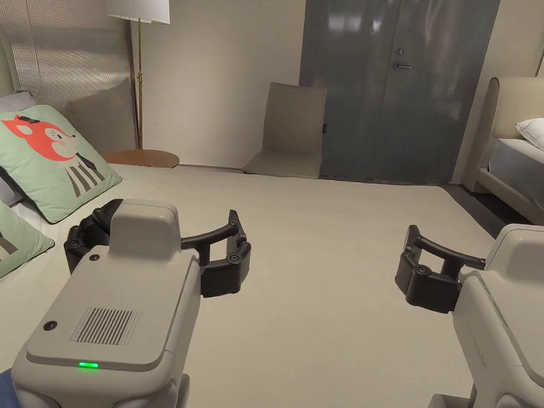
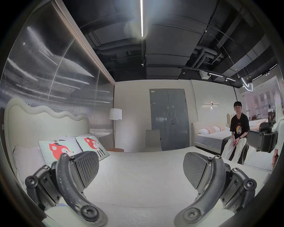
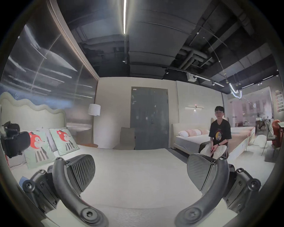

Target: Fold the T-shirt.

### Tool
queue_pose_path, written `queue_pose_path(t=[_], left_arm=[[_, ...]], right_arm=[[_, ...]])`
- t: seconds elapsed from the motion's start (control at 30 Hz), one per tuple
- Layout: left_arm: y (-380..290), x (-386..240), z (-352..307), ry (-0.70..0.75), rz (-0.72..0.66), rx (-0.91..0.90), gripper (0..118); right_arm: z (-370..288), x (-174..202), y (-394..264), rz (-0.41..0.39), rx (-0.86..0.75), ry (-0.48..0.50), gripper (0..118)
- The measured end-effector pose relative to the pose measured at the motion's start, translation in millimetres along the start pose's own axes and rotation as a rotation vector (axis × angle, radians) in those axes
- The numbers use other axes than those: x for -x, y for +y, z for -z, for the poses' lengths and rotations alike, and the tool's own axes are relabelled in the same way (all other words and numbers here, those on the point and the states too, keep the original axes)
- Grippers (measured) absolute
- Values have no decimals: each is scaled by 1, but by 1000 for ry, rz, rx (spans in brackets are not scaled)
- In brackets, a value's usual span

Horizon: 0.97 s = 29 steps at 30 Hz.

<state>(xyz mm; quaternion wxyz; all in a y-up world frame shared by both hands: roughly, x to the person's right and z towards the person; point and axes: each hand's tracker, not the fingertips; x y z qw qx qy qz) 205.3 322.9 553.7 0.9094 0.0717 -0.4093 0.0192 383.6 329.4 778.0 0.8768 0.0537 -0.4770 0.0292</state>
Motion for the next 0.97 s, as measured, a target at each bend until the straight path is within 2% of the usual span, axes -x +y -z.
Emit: queue_pose_path(t=[0.2, 0.33, 0.43, 0.63, 0.97], left_arm=[[1, -1, 0, -5, -3, 2, 110], [1, -2, 0, -5, 0, 4, 110], [1, -2, 0, -7, -2, 7, 110], [1, -1, 0, -5, -2, 6, 110], [0, 1, 0, 1, -6, 8, 110]], right_arm=[[-4, -1, 6, -14, -14, 10, 118], [-7, -1, 7, 8, -16, 41, 118], [-7, 3, 6, -27, -20, 33, 118], [-5, 6, 4, -41, -20, 39, 118], [-4, 3, 3, -29, -5, 44, 118]])
